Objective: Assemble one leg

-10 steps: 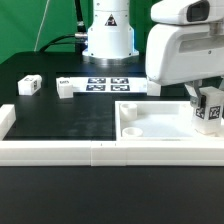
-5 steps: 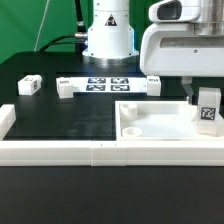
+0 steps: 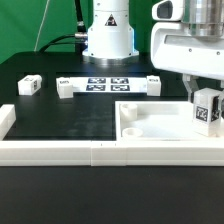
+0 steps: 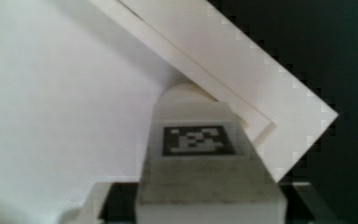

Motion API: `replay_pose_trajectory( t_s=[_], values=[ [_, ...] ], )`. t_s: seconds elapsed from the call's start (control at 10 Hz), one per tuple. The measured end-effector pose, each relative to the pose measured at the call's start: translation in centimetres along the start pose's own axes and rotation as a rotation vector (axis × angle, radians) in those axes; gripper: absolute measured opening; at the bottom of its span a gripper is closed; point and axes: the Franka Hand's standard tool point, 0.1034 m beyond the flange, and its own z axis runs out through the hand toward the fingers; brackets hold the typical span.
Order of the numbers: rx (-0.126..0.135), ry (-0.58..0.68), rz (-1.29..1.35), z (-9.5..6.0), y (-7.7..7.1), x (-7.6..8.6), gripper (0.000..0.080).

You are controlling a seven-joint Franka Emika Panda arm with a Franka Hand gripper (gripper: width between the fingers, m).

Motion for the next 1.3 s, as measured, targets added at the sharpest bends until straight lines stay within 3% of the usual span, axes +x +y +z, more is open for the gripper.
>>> replay_pose_trajectory(
  t_s=[0.2,0.3,0.4,0.5,0.6,1.3],
  values=[
    [0.002,-0.006,0.106,0.02,0.03,-0.01,0.0292],
    [0.002,-0.006,0.101,0.02,0.01,-0.06,0.0439],
    [0.001,-0.006,0.06,0.0,0.01,-0.04,0.0439],
    [0.001,-0.006,0.009,-0.07,-0.04,0.03,0.0595],
    [0.002,-0.006,-0.117,-0.09,-0.1,-0.03,0.0633],
    [-0.007,-0.004,-0.789,-0.05,-0.3,-0.13,0.0649]
  ],
)
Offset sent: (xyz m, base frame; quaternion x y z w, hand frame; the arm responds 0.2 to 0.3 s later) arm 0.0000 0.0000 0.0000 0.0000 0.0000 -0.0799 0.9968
